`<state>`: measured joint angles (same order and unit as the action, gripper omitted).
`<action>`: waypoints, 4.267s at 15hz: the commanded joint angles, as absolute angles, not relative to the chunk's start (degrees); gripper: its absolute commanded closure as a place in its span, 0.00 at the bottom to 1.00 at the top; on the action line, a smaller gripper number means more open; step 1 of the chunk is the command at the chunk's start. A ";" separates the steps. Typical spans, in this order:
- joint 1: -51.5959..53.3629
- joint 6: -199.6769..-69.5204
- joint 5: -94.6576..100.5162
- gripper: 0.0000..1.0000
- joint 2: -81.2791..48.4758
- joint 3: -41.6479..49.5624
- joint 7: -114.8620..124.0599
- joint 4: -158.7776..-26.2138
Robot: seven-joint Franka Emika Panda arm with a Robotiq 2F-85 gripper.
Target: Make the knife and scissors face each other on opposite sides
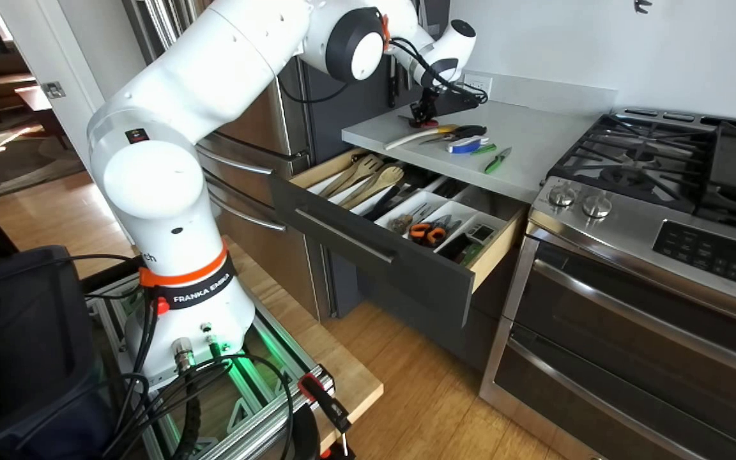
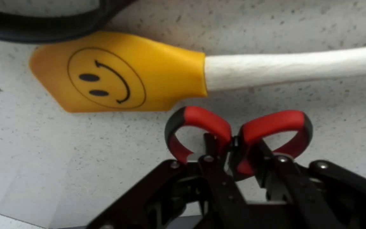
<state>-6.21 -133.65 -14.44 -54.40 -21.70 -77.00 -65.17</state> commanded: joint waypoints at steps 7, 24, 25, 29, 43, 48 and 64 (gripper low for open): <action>-5.03 -133.36 -13.96 0.24 -51.15 -19.66 -77.16 -66.49; -11.92 -129.03 -13.41 0.00 -31.82 -3.79 -49.68 -89.01; -12.00 -129.03 -13.36 0.00 -30.56 -3.13 -48.11 -90.50; -9.59 -128.26 -9.92 0.00 -29.84 -0.45 -40.53 -91.16; -5.25 -123.33 0.68 0.00 -42.61 2.92 -3.99 -76.48; -7.33 -124.48 1.06 0.00 -44.82 2.32 -8.43 -74.29; -9.89 -124.15 0.32 0.95 -46.82 -0.77 -21.37 -70.23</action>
